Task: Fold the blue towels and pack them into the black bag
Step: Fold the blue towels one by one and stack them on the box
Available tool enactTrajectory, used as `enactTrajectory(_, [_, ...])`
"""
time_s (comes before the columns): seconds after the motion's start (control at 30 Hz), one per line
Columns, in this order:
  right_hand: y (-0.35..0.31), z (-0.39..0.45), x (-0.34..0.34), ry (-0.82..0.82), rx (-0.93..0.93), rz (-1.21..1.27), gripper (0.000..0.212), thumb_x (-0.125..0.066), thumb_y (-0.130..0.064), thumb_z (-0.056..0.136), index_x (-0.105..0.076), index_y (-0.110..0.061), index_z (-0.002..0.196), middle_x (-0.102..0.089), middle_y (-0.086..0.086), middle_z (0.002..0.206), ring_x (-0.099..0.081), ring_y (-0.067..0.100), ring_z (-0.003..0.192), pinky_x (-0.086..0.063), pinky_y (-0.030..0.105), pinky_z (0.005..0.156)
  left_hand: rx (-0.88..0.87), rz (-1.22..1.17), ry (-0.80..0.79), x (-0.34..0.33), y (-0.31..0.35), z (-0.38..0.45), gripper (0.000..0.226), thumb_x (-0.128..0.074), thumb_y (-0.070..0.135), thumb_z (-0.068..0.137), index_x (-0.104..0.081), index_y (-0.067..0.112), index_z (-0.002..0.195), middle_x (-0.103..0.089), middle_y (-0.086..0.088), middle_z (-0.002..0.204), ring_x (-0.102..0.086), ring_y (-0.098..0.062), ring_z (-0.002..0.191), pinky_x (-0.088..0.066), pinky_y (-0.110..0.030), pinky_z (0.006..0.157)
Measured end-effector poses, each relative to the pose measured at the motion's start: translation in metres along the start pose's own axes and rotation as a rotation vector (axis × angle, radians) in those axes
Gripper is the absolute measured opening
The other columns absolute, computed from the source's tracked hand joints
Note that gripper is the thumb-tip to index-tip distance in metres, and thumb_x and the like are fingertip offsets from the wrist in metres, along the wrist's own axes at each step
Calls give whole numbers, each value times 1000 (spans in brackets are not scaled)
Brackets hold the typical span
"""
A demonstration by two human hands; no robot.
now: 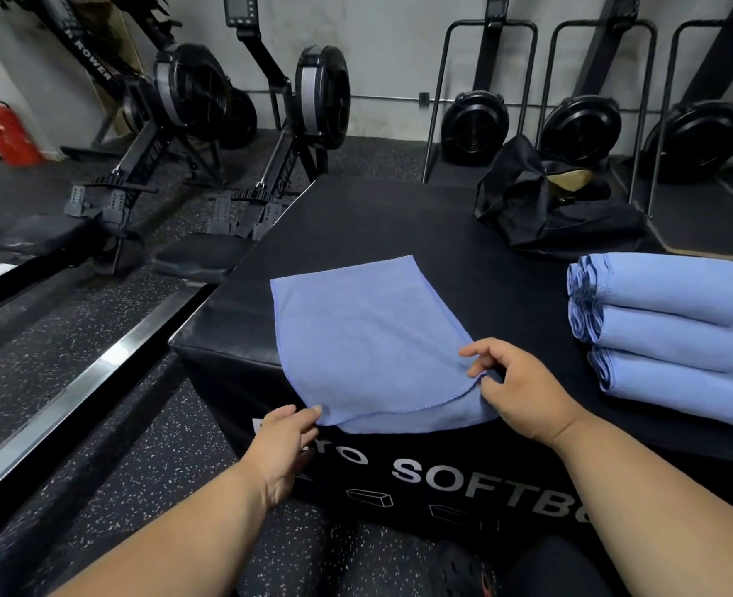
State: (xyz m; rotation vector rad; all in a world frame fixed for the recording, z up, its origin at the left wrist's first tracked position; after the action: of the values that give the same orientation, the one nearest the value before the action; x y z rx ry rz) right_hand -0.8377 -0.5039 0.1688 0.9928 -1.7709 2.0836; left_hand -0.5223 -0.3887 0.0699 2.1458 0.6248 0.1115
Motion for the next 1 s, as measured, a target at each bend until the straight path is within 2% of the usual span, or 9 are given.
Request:
enactTrajectory(0.13, [4,-2,5,77,62,-77,41,-67,-3,89,-72,-38,111,-56,-15,113,-58,1,105,-43,7,91,68,-28,-69,-9,-8,5,25,-64,35,101,-69,16,116,-67,-1,93,-62,-18,87,-49,-33,80])
enactTrajectory(0.23, [10,-3,9,128,56,-169,28,-75,-19,87,-71,-41,103,-54,-14,107,-60,4,95,-47,17,86,60,-15,-51,-10,-9,8,21,-64,37,101,-68,17,104,-66,2,80,-59,-17,81,-48,-32,75])
enactTrajectory(0.3, [13,-3,12,139,35,-210,22,-77,-24,87,-72,-43,97,-56,-11,96,-60,6,86,-50,24,81,30,-15,-70,-11,-8,8,24,-62,36,102,-72,16,111,-75,2,87,-63,-16,78,-48,-32,73])
enactTrajectory(0.43, [14,-1,13,96,25,-191,19,-74,-25,92,-75,-44,89,-57,-6,80,-58,10,77,-48,25,71,6,-12,-114,-10,-6,2,33,-57,34,102,-73,17,127,-77,-6,121,-72,-29,108,-54,-41,93])
enactTrajectory(0.5, [15,0,13,81,12,-161,16,-72,-28,95,-74,-42,89,-61,-6,77,-58,10,75,-49,28,71,-10,16,-108,-6,-6,-1,37,-55,35,103,-68,18,133,-75,-5,128,-68,-28,112,-48,-41,94])
enactTrajectory(0.57, [16,0,13,71,-15,-104,12,-69,-29,96,-73,-39,92,-66,-5,76,-59,12,72,-51,32,72,-37,45,-116,-4,-4,-6,35,-52,34,105,-66,17,133,-75,-5,126,-67,-26,103,-46,-40,89])
enactTrajectory(0.67, [16,-1,16,77,-42,-9,12,-68,-25,96,-74,-35,93,-69,-6,78,-60,14,73,-52,34,74,-65,67,-126,-3,2,-18,18,-48,28,108,-65,21,112,-78,-3,113,-69,-20,93,-48,-39,86])
enactTrajectory(0.9, [18,-4,19,71,-92,95,19,-68,-15,94,-75,-31,87,-63,-9,70,-53,8,65,-47,28,71,20,53,-234,-4,-10,-32,18,-50,42,108,-63,31,114,-75,7,119,-67,-16,112,-46,-39,94])
enactTrajectory(1.0, [17,-6,19,69,-86,104,20,-68,-15,94,-75,-32,87,-63,-10,69,-53,8,65,-48,28,71,-20,40,-230,-10,-8,-31,15,-54,34,108,-66,25,111,-74,2,115,-67,-14,104,-49,-35,92])
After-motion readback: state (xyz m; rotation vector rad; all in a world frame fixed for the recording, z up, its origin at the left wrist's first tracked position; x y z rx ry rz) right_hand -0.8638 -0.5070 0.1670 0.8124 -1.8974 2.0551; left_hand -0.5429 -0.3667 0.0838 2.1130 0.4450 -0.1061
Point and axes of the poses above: each hand's wrist, its own z-axis towards the middle knuckle, its own x-axis out of the back of the hand, y = z × x, the point moved 5 cm from there along z, towards the middle knuckle
